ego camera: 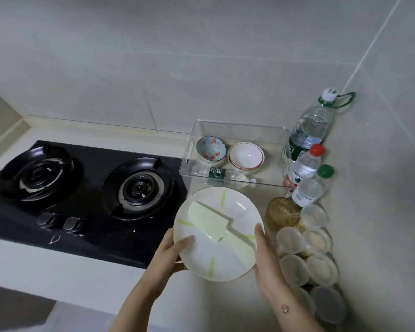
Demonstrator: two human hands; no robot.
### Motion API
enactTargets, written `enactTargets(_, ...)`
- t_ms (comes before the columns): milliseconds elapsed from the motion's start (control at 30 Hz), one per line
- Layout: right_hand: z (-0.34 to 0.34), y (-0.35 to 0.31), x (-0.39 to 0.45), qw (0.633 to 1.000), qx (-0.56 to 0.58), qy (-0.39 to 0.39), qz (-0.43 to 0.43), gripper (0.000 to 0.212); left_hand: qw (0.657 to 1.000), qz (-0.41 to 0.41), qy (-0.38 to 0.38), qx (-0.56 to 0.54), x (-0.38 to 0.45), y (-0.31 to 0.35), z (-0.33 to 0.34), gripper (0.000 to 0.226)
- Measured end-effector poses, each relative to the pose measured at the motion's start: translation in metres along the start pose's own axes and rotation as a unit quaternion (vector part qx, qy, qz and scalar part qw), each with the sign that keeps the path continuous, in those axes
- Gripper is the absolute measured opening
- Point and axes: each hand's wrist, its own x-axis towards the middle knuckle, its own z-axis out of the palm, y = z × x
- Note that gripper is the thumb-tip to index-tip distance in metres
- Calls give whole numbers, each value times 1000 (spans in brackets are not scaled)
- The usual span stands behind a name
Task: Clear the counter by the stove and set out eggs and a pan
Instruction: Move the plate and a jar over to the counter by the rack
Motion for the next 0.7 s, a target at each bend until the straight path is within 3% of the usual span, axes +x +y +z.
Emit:
enactTargets(133,7,-14,-5,998,-35,-55,-17,41,995,17,-37,-89,-21,0,9,54)
enactTargets(367,13,-38,-2,981,-129,-142,-32,35,982,75,55,-165,-31,-3,15,63)
enactTargets(467,8,-42,-6,982,-134,-120,-53,31,980,89,76,-158,-31,-2,11,65)
enactTargets(700,-62,-40,-2,971,-178,12,-161,16,979,87,72,-171,-23,3,8,63)
